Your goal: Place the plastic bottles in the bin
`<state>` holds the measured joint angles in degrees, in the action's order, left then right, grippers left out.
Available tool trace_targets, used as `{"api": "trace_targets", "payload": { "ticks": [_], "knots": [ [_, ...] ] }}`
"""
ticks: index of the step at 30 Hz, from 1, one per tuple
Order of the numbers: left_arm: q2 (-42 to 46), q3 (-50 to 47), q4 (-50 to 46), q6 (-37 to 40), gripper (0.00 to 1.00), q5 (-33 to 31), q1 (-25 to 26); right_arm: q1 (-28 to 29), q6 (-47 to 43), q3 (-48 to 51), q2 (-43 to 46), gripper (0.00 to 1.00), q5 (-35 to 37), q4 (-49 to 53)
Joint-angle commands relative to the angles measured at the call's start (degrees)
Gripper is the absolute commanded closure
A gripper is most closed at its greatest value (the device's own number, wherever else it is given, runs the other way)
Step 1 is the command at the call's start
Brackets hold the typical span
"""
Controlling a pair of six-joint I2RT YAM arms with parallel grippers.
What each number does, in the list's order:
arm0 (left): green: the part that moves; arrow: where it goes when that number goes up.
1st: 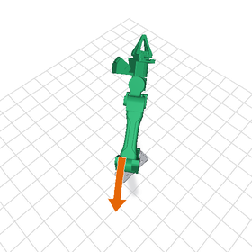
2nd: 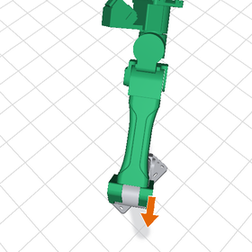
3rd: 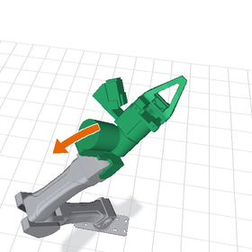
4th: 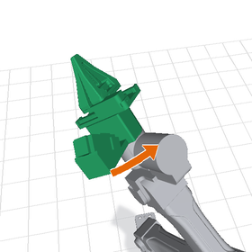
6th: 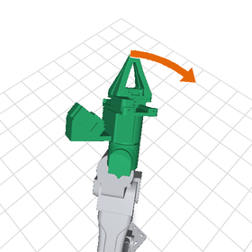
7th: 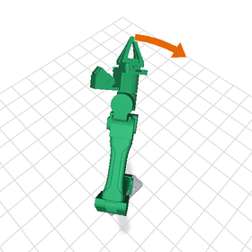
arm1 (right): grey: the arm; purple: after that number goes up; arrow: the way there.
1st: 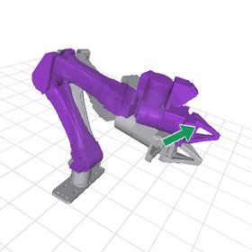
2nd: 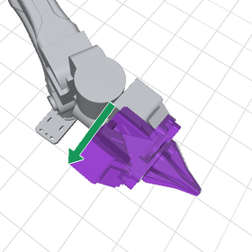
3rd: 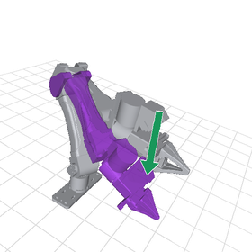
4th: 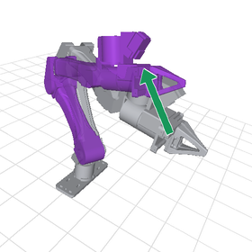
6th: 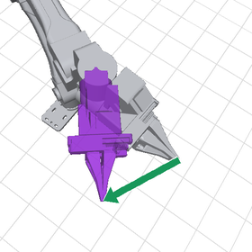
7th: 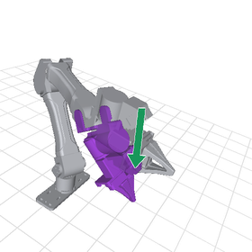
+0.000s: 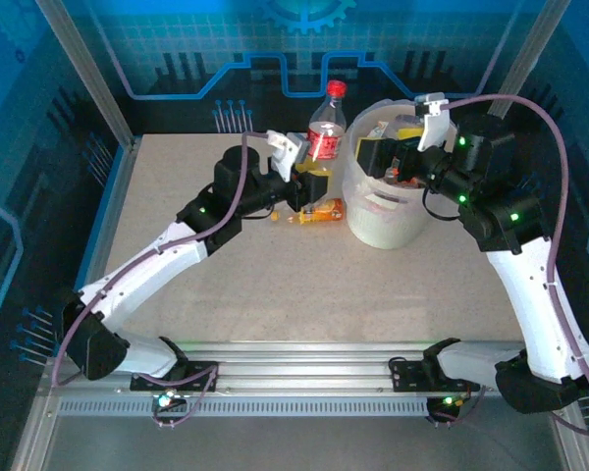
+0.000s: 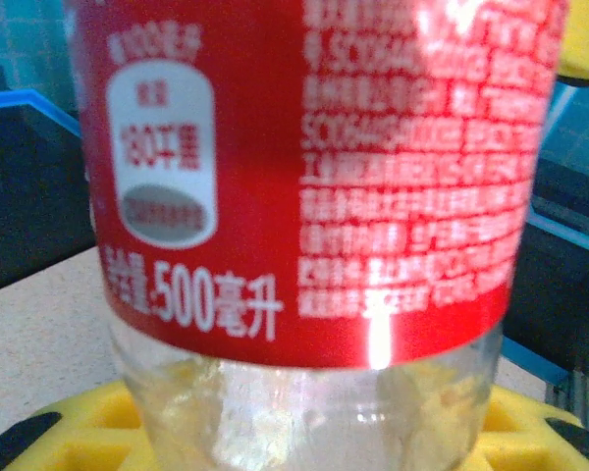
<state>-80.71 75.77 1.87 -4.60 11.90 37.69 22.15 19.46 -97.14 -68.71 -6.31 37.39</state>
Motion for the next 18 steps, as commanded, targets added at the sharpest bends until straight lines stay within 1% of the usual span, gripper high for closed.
{"api": "trace_targets", "payload": {
  "ticks": [1,11,18],
  "knots": [
    [-1.76,2.46,2.70,-0.80,0.57,3.49,1.11,0.79,-0.47,-1.52,-0.48,0.00,-1.07,-2.39],
    [-3.12,3.02,3.58,-0.34,0.56,5.61,3.77,0.77,-0.70,-1.48,-1.14,0.00,-0.55,-3.57],
    [-3.28,2.76,3.75,0.07,0.56,6.53,4.98,0.73,-1.10,-2.24,-2.19,0.00,-1.95,-3.69]
  ]
}}
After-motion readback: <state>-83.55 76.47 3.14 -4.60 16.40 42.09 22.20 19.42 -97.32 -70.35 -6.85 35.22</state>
